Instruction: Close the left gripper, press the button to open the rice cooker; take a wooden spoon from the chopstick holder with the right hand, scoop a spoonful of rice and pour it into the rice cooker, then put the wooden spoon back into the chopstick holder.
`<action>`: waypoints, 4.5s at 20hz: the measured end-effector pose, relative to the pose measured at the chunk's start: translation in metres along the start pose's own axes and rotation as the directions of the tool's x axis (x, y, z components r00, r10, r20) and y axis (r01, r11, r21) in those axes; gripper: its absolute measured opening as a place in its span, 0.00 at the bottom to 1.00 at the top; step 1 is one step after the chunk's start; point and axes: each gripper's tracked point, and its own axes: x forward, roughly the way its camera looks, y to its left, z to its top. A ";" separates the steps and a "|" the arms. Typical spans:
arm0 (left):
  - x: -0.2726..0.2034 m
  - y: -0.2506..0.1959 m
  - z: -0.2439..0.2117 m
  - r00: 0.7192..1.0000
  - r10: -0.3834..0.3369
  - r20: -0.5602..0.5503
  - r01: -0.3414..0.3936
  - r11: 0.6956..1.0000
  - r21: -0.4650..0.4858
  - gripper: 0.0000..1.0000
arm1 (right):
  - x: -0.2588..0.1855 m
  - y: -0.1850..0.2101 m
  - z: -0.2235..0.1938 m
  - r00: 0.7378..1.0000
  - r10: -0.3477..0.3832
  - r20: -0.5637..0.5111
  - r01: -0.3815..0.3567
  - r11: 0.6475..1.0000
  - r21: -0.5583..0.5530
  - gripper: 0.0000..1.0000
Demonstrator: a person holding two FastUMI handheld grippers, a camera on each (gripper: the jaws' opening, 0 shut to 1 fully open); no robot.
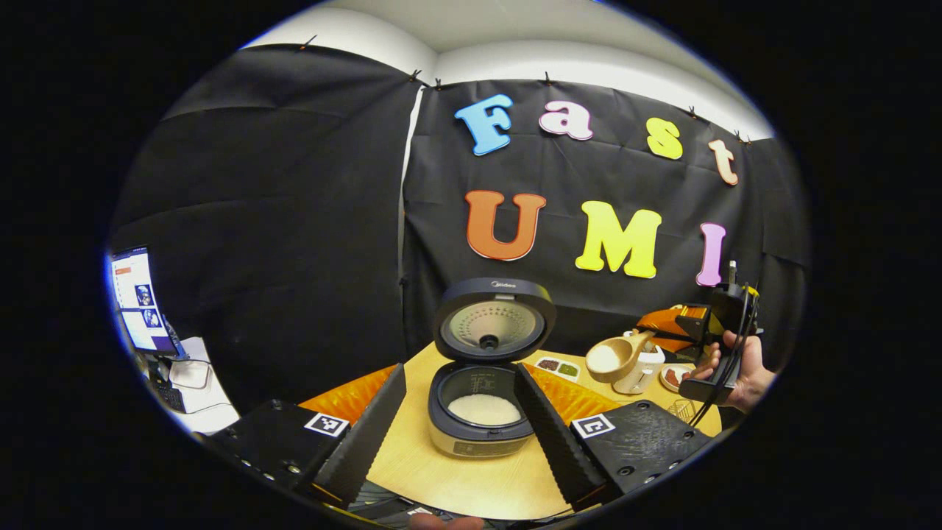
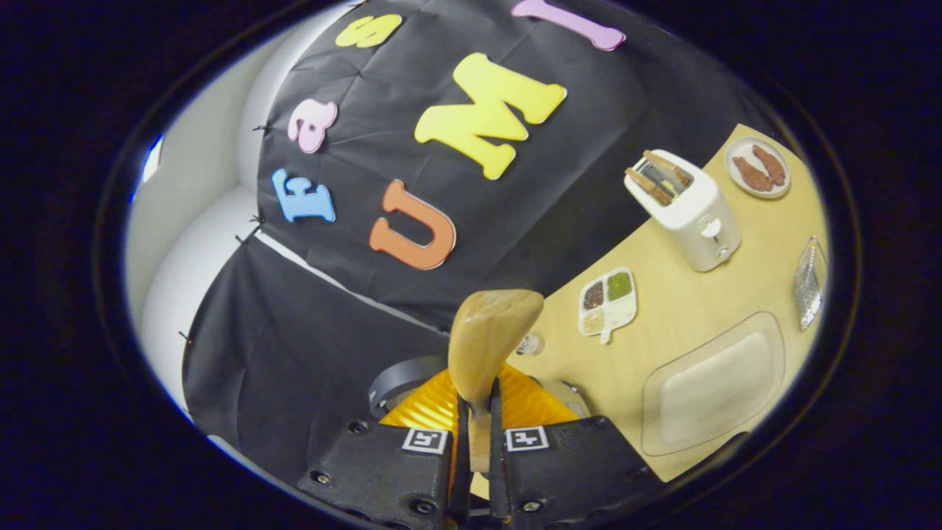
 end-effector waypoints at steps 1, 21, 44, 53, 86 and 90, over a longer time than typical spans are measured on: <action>-0.005 0.007 -0.002 1.000 0.015 -0.001 -0.015 1.000 -0.006 0.95 | 0.013 0.006 -0.011 1.000 0.003 -0.022 -0.003 1.000 -0.012 0.15; -0.015 0.067 -0.053 0.994 0.087 -0.072 -0.094 0.991 -0.097 0.95 | 0.102 0.046 -0.095 0.992 -0.125 -0.016 0.085 0.757 -0.647 0.16; -0.002 0.066 -0.061 0.997 0.037 -0.066 -0.044 0.993 -0.110 0.95 | 0.096 0.100 -0.127 0.998 0.024 0.061 0.055 0.187 -0.981 0.16; -0.004 0.061 -0.048 0.999 0.032 -0.041 -0.036 0.994 -0.101 0.95 | 0.067 0.090 -0.113 1.000 0.005 0.029 0.025 0.407 -0.913 0.15; 0.058 -0.091 0.023 0.986 -0.143 0.084 0.143 0.990 0.001 0.95 | -0.218 -0.257 0.166 0.760 -0.466 0.452 0.626 0.711 -0.319 0.16; 0.066 -0.106 0.026 0.987 -0.144 0.075 0.143 0.990 0.018 0.95 | -0.201 -0.294 0.161 0.766 -0.478 0.430 0.626 0.707 -0.330 0.16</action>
